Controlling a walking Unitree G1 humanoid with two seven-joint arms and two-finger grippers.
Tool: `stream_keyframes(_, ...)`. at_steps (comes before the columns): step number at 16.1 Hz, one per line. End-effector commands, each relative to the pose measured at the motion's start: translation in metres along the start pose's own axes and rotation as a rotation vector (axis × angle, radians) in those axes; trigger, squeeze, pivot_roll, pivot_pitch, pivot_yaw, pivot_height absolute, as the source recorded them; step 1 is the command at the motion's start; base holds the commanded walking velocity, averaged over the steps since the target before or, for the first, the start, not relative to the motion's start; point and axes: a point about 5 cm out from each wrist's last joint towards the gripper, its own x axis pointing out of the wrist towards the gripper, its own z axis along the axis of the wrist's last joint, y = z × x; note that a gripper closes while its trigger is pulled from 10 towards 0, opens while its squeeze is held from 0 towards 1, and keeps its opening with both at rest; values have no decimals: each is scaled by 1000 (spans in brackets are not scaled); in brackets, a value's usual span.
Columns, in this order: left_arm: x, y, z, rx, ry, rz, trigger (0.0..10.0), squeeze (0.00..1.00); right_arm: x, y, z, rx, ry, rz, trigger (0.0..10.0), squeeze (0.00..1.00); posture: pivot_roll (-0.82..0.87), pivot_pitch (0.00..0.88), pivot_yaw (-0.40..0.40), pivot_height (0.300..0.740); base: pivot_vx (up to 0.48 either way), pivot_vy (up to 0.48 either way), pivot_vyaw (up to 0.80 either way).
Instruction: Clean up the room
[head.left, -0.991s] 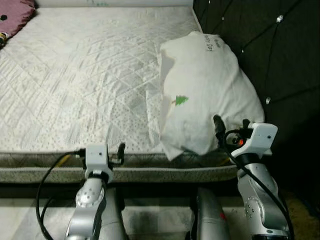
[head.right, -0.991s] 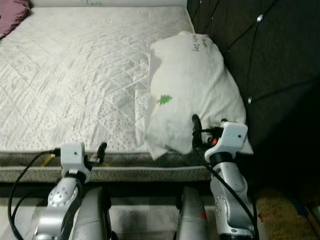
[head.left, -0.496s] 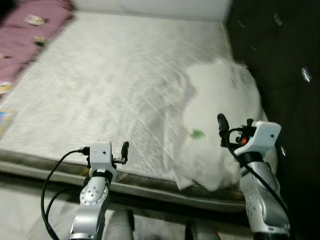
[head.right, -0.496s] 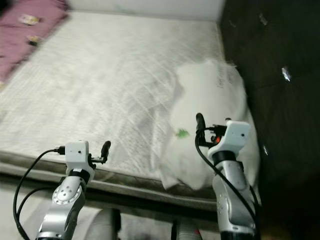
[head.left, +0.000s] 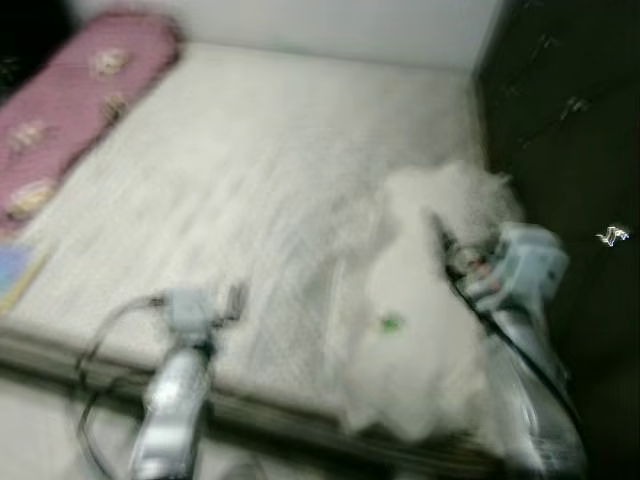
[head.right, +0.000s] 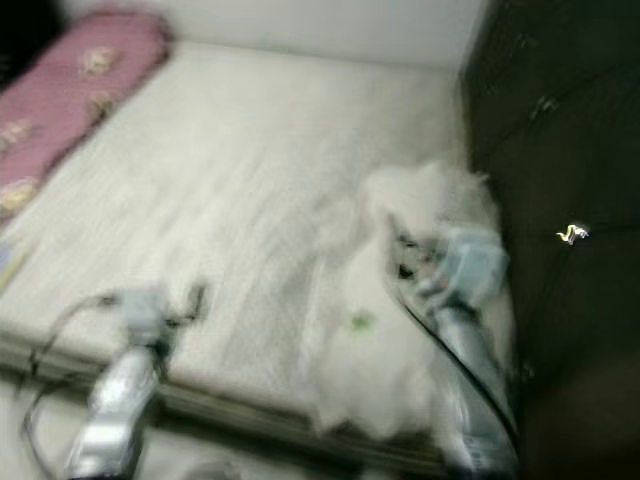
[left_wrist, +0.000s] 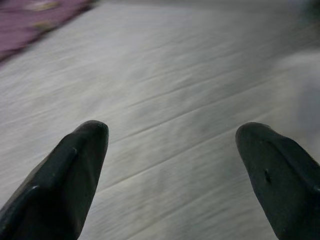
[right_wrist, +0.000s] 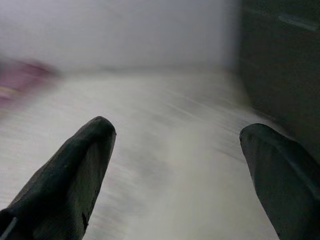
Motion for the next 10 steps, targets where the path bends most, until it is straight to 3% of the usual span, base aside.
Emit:
stream_keyframes(1, -4, 8, -5, 15, 22, 10, 10000, 0, 4, 10, 3, 24, -8, 12, 10000, 0, -53, 5, 9, 740, 0, 0, -800)
stream_keyframes(3, -4, 8, -5, 10, 26, 8, 10000, 0, 4, 11, 2, 24, -6, 14, 10000, 0, -53, 5, 10, 740, 0, 0, -800)
stream_keyframes(6, -3, 8, -5, 10, 25, 7, 10000, 0, 4, 10, 1, 21, -4, 17, 10000, 0, -53, 7, 10, 740, 0, 296, -763)
stream_keyframes(10, -4, 8, -5, 10, 28, 6, 10000, 0, 4, 11, -1, 19, 1, 20, 10000, 0, -52, 10, 10, 740, 0, 323, -359)
